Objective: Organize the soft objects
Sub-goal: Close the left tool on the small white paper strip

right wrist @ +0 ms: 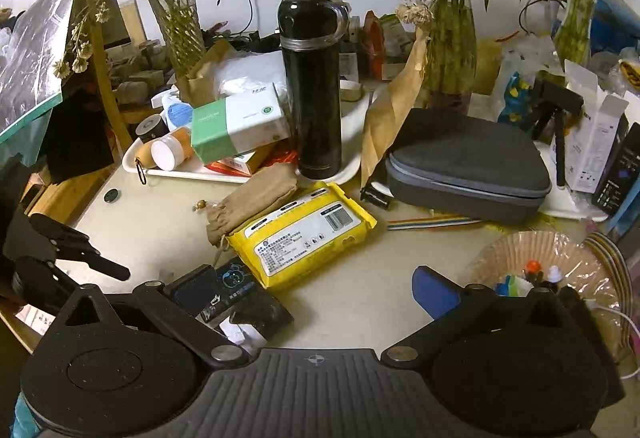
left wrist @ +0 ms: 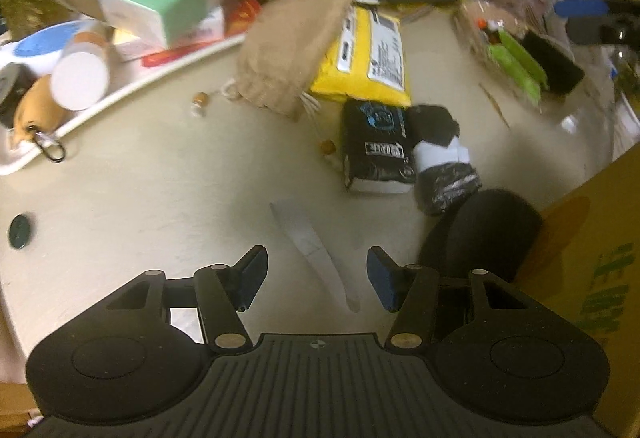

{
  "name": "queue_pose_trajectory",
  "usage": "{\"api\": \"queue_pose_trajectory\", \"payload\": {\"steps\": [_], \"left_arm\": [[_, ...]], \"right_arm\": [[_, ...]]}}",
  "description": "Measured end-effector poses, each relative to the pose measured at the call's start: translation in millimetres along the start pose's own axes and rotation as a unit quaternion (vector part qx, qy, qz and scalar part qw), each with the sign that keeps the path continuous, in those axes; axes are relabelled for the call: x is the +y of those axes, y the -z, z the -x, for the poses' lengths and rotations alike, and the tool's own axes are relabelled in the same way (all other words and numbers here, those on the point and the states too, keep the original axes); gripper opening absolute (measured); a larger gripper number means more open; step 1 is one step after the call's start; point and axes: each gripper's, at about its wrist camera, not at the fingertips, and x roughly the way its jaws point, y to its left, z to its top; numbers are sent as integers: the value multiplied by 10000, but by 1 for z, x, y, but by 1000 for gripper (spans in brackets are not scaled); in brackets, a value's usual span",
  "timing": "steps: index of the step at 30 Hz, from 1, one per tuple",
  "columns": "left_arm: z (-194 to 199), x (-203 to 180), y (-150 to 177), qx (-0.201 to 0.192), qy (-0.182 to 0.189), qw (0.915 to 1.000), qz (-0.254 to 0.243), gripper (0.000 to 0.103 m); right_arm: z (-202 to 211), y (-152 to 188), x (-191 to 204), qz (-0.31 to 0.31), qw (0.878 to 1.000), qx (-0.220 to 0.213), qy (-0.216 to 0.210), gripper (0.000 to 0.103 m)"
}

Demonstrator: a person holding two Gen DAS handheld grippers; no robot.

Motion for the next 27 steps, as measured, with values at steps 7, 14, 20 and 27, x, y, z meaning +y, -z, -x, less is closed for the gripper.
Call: {"api": "queue_pose_trajectory", "payload": {"steps": [7,14,20,27], "left_arm": [[-19,-10,-3,84,-237,9986,-461,43],[-26,-19,-4,-62,-527,9961,-709,19],[-25,-23,-1,-21,-722,9930,-933,13],[-21,-21,2,-16,-713,9940,-829,12]], "right_arm": [[1,1,1,73,9999,-21,89,103],[-1,1,0,86,9999,-10,121,103],[-1,1,0,97,9998,-20,172,103],[-1,1,0,130,9997,-26,210,103]]}}
